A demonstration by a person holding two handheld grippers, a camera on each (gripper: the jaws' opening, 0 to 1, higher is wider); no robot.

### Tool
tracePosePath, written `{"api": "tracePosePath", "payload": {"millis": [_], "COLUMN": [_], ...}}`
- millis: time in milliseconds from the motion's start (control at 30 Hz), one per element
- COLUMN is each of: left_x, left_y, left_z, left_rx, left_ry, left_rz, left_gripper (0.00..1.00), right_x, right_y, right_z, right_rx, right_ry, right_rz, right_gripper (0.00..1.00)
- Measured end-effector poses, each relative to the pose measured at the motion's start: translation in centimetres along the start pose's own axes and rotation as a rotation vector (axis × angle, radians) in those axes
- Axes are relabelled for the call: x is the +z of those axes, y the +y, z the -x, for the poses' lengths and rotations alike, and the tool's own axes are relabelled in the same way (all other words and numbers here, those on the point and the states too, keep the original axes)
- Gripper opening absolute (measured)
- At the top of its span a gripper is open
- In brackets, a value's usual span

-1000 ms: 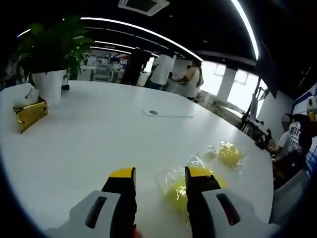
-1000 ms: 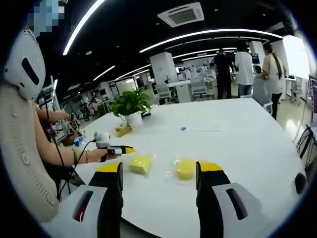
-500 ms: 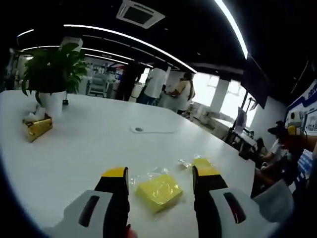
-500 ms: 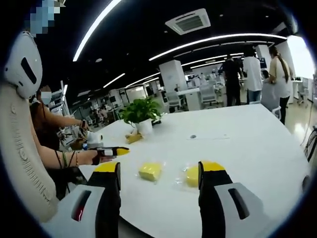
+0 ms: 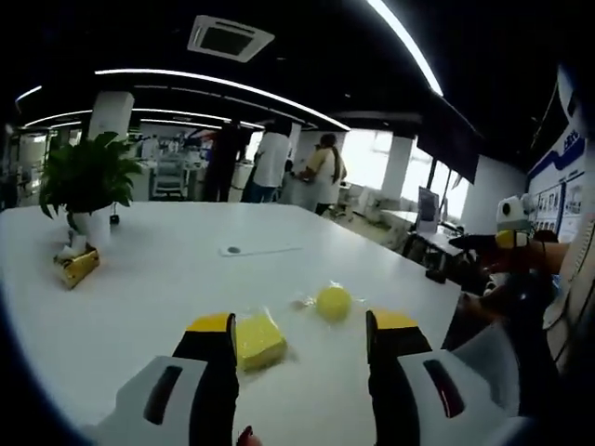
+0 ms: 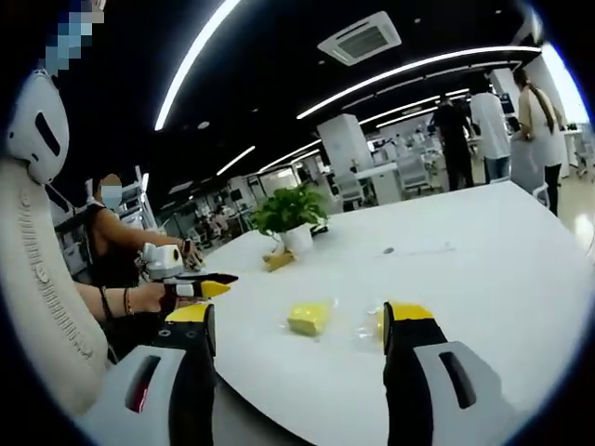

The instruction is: Compare the silicone blocks by pressing each to a similar depth, holding the contact briefly, and releasing to observe deformation and rebound differences across the visible hardness samples.

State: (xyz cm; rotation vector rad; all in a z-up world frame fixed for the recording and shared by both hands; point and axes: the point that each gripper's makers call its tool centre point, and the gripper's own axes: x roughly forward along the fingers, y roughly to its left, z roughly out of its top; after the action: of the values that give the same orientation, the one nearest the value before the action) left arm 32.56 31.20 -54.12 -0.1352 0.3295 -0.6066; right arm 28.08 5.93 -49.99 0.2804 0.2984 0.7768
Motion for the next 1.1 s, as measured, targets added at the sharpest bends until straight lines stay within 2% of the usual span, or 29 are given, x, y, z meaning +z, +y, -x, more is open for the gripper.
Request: {"api": "tracePosePath", "payload": {"millis": [300, 400, 700, 833, 1000, 1100], "left_x": [-0.3, -0.7, 0.2, -0.2, -0.2, 0.4], "left_y": [-3.0, -3.8, -4.8, -5.2, -5.5, -6.3], "left_z": [1.8, 2.2, 2.9, 3.0, 2.8, 2.5], "left_rx": [-0.009, -0.015, -0.011, -0.022, -0.029, -0.057], "left_ry": [0.051, 0.091, 0.093, 0.125, 0.135, 0.118], "left_rz": [-0.064, -0.128, -0.168, -0.194, -0.187, -0.121], "left_gripper": [0.57, 0.58, 0.59, 0.60, 0.60, 0.60], "right_x": [-0.7, -1.0, -1.4, -1.6, -1.6, -1.5], "right_y": [0.1, 0.1, -0.1, -0.2, -0.5, -0.5], "right_z": [1.1, 1.5, 2.5, 2.8, 3.3, 3.5], "right_rx": [0.036, 0.046, 0.053, 0.049, 0.045, 0.043], "right_ry": [0.010, 0.021, 0.016, 0.014, 0.009, 0.003], "right_rz": [0.027, 0.043, 0.051, 0.050, 0.046, 0.041], "right_gripper": [0.70, 0.70, 0.71, 0.71, 0.70, 0.70]}}
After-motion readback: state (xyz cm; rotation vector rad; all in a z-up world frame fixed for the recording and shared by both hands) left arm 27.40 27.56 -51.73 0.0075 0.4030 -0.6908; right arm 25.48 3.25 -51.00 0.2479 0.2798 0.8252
